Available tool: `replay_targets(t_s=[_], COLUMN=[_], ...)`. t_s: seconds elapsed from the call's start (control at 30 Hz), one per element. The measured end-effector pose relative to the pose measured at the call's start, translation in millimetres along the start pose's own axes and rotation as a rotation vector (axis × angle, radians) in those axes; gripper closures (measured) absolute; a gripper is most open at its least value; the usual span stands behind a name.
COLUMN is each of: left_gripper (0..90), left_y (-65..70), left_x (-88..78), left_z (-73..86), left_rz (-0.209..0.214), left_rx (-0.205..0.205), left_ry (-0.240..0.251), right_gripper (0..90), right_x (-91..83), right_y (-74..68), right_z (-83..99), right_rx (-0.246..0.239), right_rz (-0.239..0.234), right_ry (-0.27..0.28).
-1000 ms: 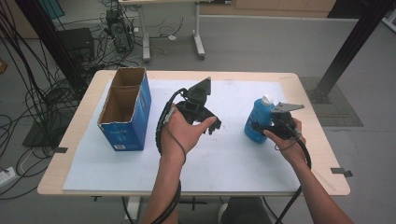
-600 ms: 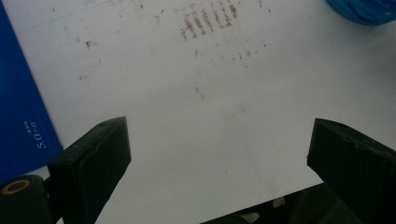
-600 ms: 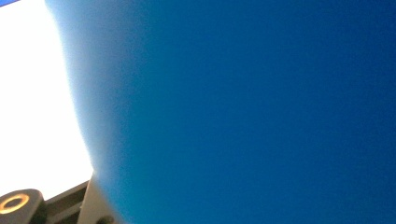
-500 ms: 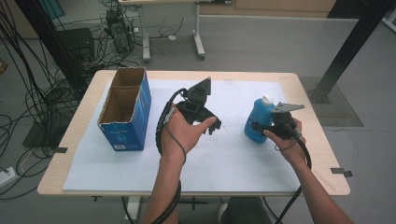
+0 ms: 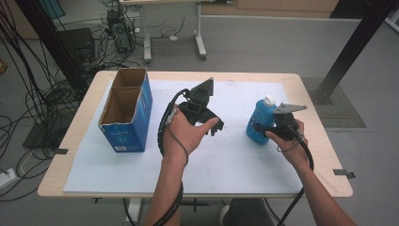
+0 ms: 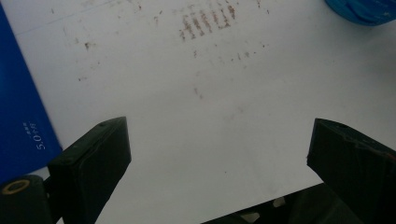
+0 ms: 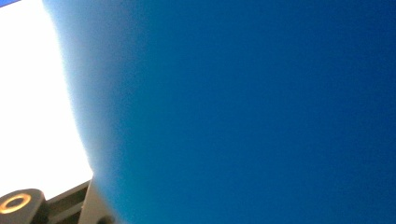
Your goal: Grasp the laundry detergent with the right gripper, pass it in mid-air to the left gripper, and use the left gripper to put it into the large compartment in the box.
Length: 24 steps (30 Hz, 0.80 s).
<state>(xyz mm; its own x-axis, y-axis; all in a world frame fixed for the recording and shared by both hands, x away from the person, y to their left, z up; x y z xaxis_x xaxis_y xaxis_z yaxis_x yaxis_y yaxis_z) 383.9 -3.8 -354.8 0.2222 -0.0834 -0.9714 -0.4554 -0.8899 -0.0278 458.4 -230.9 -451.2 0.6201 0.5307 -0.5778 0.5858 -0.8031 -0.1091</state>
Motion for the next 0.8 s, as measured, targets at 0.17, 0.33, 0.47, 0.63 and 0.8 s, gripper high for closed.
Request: replay_targets(t_s=[0.17,0.33,0.47,0.63,0.8], left_gripper=[6.6,6.6,6.5,6.6,6.6], left_y=[0.0,0.1,0.4,0.5,0.4], left_x=[-0.1,-0.3,-0.2,-0.4,-0.6], left_z=[-0.1,-0.6,-0.9,-0.8,-1.1], left_rz=[0.0,-0.001,-0.001,-0.001,-0.002], left_rx=[0.001,0.003,0.002,0.005,0.009], left_ry=[0.0,0.001,0.001,-0.001,-0.001], right_gripper=[43.6,43.6,43.7,43.7,43.7], right_x=[0.0,0.0,0.0,0.0,-0.1], right_y=[0.0,0.1,0.1,0.1,0.1], right_z=[0.0,0.0,0.0,0.0,0.2], right_rx=[0.001,0.0,0.0,0.002,0.003], right_rz=[0.0,-0.001,-0.001,-0.001,0.0], right_ry=[0.0,0.0,0.0,-0.001,0.0])
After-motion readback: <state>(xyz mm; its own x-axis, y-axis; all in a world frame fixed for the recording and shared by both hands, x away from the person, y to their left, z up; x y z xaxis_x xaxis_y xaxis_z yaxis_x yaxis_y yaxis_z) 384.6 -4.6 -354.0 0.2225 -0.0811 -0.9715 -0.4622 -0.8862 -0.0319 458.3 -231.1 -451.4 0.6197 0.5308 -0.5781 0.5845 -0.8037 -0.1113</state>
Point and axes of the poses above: each handheld gripper's, and its own axes: x roughly forward along the jaws, z roughly out of its underside, y roughly to its right, the point moved 10 cm from there along x, roughly forward along the jaws, and after that the axes turned 8 degrees about x, right-handed, at the moved point
